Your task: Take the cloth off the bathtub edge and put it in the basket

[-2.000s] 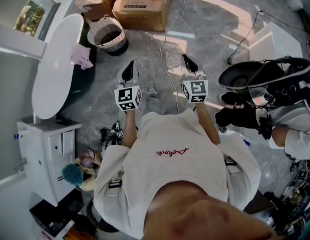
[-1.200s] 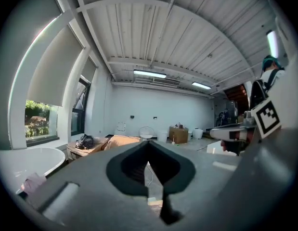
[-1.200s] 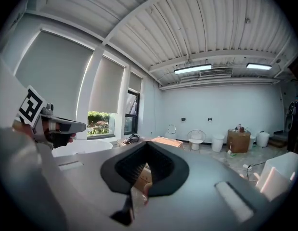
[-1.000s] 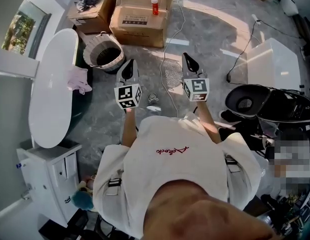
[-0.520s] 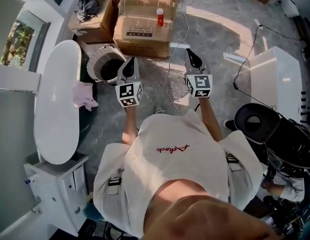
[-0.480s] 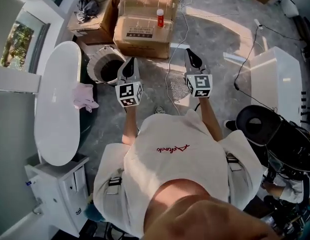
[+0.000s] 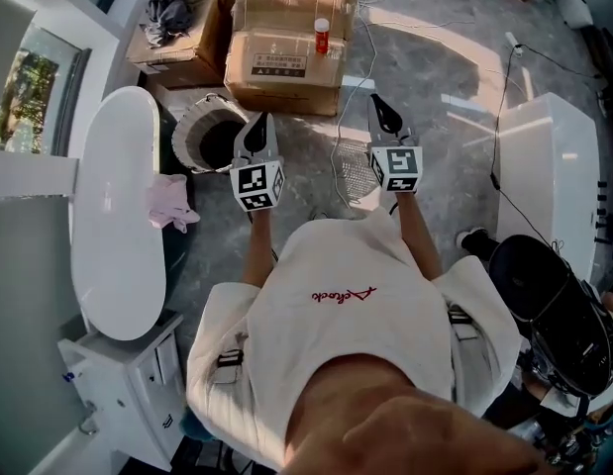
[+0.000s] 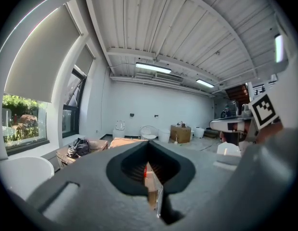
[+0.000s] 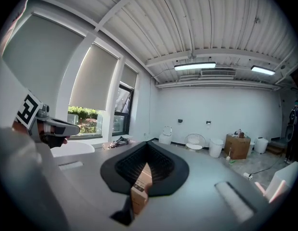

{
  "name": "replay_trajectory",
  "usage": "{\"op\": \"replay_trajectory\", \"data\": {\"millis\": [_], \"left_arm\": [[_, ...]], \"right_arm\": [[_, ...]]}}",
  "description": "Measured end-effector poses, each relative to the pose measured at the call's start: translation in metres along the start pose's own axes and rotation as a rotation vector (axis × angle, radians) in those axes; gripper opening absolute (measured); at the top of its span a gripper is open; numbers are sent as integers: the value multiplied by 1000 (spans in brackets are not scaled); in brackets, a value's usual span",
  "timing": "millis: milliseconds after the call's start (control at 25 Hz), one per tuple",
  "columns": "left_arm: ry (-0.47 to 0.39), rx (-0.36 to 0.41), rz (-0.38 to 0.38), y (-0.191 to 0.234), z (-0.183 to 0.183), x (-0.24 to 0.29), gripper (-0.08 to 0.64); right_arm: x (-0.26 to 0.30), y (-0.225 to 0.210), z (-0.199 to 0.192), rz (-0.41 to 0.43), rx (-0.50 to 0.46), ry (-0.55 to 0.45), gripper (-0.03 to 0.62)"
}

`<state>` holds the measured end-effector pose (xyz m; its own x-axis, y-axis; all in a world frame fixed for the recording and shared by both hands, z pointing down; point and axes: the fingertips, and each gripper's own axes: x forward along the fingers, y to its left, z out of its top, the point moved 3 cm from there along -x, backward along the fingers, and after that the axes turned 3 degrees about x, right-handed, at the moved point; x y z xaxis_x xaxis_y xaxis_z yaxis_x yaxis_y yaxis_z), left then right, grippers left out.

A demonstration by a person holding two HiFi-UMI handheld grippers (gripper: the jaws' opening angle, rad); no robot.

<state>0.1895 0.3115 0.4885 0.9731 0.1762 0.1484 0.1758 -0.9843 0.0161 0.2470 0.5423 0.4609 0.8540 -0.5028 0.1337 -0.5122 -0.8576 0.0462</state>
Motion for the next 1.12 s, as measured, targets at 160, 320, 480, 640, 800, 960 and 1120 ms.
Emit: {"op": "replay_trajectory", "data": {"millis": [160,320,480,640,800,960,1120], "left_arm": [[10,-11,6,6,-4,6,2],[20,-14,8,5,-6,16,0],[31,-15,20,9,-4,31,2],[28,-9,54,13,1,42,0],[22,-21,147,32,7,40,0],[27,-31,294,57,10,15,2],[48,-58,553,83,2,-50,0]], "right_arm": [[7,-2,-5,1,1,17,5],[17,-9,-8,1,2,25,5],[36,-15,-6,16,5,29,5],[55,-22,-4,52,2,22,5],[85,-11,1,148,-11,21,5],[118,27,8,318,-26,19,5],[145,104,12,600,-50,15,5]]}}
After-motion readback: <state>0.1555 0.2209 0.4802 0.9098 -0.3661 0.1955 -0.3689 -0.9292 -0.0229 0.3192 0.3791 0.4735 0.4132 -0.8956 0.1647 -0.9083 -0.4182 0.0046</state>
